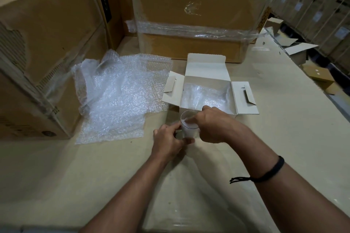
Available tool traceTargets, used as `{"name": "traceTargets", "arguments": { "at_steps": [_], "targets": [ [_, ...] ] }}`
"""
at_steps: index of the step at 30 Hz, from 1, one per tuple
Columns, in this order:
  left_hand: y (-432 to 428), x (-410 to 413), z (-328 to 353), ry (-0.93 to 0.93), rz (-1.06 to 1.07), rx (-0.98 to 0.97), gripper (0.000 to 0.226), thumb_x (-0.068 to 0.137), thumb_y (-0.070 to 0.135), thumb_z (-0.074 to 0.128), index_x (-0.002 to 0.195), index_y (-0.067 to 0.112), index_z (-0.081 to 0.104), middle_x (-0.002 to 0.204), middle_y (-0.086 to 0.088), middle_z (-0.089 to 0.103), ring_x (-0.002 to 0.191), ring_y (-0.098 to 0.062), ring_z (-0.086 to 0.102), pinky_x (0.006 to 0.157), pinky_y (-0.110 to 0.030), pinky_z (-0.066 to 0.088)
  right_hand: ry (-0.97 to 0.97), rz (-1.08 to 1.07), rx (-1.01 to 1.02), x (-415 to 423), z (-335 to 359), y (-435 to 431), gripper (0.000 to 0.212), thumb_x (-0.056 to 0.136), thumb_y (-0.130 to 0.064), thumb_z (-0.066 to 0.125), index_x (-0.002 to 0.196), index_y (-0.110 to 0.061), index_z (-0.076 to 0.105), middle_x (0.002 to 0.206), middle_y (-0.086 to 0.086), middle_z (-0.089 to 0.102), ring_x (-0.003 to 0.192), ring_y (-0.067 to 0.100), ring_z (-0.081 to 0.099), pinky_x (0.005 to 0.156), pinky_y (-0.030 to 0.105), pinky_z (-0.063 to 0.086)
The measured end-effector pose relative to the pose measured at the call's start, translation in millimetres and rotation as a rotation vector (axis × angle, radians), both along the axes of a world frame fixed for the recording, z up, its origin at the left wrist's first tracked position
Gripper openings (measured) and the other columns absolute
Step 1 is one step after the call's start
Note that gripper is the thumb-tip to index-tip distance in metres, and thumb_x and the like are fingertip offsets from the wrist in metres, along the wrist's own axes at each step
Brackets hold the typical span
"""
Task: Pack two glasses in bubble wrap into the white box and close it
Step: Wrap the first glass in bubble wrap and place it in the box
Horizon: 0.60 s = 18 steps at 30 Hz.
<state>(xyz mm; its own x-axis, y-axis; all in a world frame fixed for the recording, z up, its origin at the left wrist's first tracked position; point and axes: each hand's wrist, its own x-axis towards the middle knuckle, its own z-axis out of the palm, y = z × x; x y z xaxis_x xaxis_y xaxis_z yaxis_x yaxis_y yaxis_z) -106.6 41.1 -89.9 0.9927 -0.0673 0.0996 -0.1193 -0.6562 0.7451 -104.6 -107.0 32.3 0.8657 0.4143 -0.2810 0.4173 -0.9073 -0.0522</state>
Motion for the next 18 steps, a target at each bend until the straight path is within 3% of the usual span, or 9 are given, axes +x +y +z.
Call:
{"name": "traceTargets", "arguments": {
  "at_steps": [4,11,14,18],
  "targets": [
    [-0.7,-0.1,0.9,-0.018,0.0,-0.006,0.052,0.062,0.057,0.08,0.109,0.039,0.067,0.096,0.007,0.069,0.097,-0.018,0.054,0.085,-0.034,0.032,-0.209,-0.006,0.102,-8.0,2.6,-14.0,0.062,0.072,0.001,0.047,0.123,-0.032,0.058,0.119,-0.012,0.063,0.099,0.022,0.05,0.067,0.028,0.03],
    [0.3,0.5,-3.0,-0.006,-0.004,-0.006,0.044,0.062,0.062,0.077,0.101,0.043,0.065,0.078,0.023,0.051,0.094,-0.013,0.051,0.079,-0.031,0.026,-0.08,0.039,-0.034,-7.2,-7.3,-16.0,0.063,0.079,-0.005,0.045,0.133,-0.035,0.054,0.134,-0.014,0.056,0.107,0.021,0.046,0.078,0.028,0.035],
    [-0.6,1.4,-3.0,-0.003,-0.001,-0.005,0.047,0.062,0.062,0.078,0.102,0.042,0.066,0.086,0.015,0.063,0.095,-0.015,0.053,0.083,-0.034,0.031,-0.08,0.006,0.005,-4.5,0.5,-14.2,0.066,0.078,-0.002,0.043,0.134,-0.036,0.053,0.129,-0.01,0.061,0.106,0.022,0.047,0.076,0.029,0.035],
    [0.7,2.1,-4.8,0.006,-0.013,-0.005,0.053,0.061,0.064,0.076,0.108,0.04,0.066,0.094,0.005,0.069,0.096,-0.018,0.055,0.088,-0.035,0.034,-0.113,0.045,0.064,-6.9,3.7,-1.8,0.066,0.075,0.001,0.042,0.128,-0.037,0.055,0.131,-0.018,0.057,0.087,0.018,0.037,0.066,0.026,0.025]
  ]
}}
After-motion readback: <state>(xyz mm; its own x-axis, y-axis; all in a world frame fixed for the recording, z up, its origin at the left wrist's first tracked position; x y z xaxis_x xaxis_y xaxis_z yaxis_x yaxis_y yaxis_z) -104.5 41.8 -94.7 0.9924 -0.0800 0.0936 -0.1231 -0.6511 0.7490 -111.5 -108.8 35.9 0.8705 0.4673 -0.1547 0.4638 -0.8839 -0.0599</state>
